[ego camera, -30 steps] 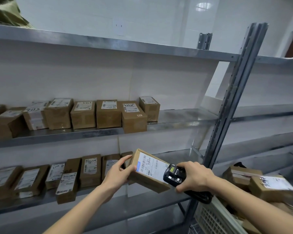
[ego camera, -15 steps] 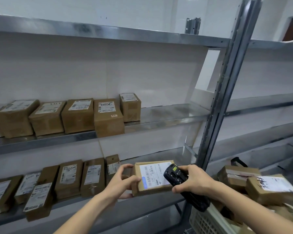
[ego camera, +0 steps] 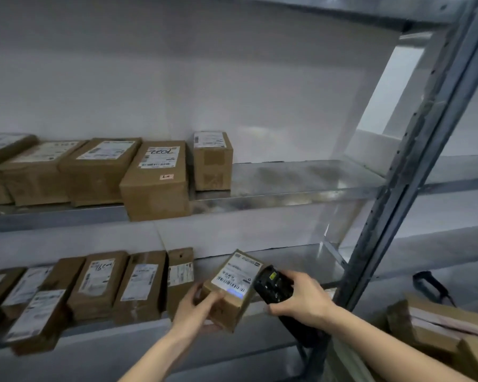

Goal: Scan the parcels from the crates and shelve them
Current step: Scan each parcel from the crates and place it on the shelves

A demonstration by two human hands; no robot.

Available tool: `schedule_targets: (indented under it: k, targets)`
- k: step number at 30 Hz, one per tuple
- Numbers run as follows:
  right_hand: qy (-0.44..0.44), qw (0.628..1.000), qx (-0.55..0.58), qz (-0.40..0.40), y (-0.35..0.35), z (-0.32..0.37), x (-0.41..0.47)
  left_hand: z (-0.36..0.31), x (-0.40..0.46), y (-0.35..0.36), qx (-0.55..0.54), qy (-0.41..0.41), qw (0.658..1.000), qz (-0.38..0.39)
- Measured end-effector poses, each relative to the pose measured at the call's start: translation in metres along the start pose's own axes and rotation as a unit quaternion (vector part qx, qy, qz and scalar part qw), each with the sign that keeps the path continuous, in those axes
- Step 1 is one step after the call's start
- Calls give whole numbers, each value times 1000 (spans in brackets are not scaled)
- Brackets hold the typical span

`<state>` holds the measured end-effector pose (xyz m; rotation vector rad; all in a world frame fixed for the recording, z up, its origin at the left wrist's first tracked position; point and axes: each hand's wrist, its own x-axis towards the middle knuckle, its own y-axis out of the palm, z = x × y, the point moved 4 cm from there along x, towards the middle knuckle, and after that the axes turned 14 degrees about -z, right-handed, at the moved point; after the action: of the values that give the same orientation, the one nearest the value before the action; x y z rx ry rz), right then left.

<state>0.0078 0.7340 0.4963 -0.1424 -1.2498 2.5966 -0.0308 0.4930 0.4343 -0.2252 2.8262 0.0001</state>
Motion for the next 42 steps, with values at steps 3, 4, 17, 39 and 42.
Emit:
schedule_targets:
  k: [3,4,17,39,42]
  targets:
    - [7,997,65,35,35,-2,13,21,20,7,-18,-23,999,-25]
    - [5,996,80,41,45,-2,18,28,27,10,-23,-33,999,-30]
    - [-29,983,170,71,148,-29,103,75,103,25,64,62,996,-17]
    - [-58,957,238,157,212,-51,187,119,172,55,152,56,973,-167]
    - [-69,956,238,160,215,-49,197,113,177,59,134,58,975,-168]
